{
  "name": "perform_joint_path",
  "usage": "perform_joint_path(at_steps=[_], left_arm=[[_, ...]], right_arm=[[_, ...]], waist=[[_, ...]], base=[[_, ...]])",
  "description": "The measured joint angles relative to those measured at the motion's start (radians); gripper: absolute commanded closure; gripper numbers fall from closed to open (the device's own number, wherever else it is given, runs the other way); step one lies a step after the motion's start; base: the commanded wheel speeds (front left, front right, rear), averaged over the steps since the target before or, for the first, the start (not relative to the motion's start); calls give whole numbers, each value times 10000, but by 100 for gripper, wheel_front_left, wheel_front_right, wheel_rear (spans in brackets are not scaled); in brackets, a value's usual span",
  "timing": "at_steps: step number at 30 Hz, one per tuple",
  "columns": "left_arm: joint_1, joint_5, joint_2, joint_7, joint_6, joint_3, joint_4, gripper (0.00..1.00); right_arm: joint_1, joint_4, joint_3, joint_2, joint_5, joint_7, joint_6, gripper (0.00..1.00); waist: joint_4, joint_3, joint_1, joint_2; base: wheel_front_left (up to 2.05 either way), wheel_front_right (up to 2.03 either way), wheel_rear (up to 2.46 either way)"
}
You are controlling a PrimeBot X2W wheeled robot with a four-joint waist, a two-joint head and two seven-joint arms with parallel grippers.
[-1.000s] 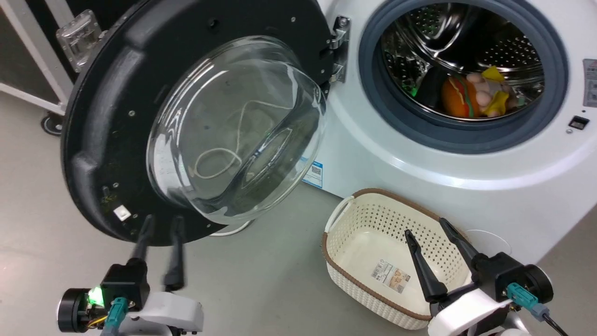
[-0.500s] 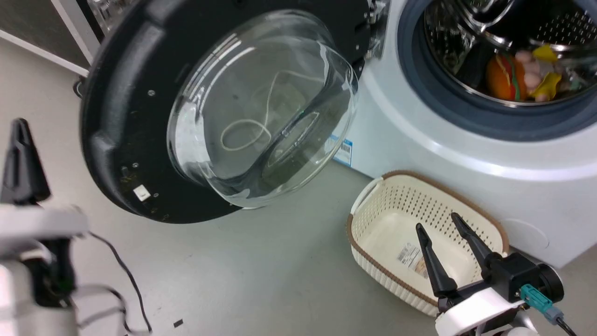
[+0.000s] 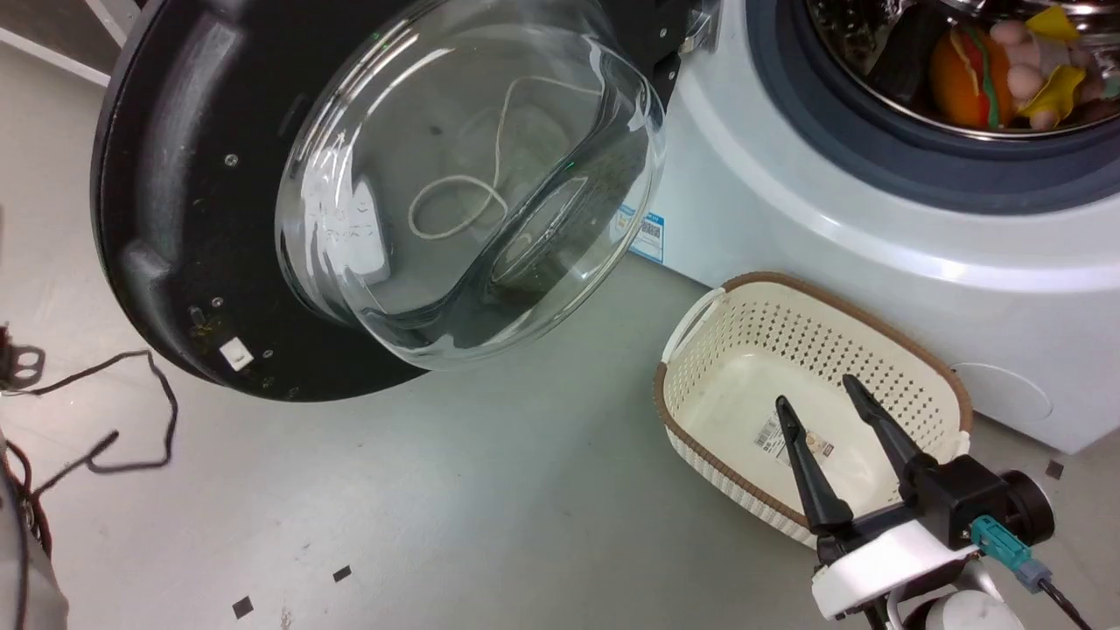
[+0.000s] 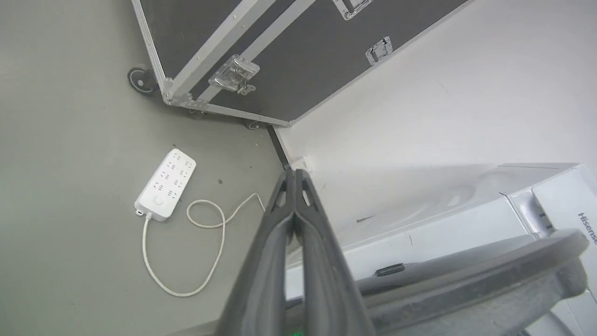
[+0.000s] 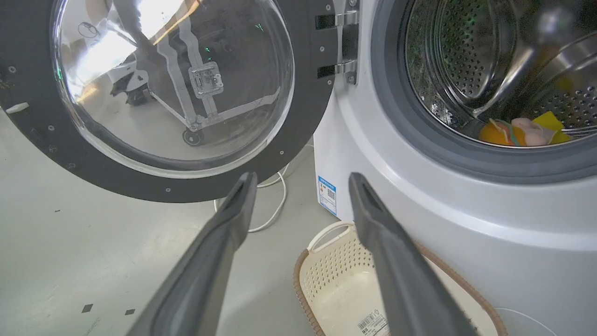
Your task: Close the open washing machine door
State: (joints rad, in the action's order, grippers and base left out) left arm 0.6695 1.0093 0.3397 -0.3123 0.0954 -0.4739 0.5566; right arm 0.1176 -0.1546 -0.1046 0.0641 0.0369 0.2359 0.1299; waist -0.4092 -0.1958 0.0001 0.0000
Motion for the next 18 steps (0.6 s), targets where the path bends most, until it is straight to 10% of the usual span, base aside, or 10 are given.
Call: perform_joint_path(at_steps=[18], left_arm=[[-837,3724,-698,-4259,307,370,-851,100]], right_arm=[[296,-232,159,29,73,215,0,0]], waist=[[153,235,-2,0]], base=[[0,0,0]])
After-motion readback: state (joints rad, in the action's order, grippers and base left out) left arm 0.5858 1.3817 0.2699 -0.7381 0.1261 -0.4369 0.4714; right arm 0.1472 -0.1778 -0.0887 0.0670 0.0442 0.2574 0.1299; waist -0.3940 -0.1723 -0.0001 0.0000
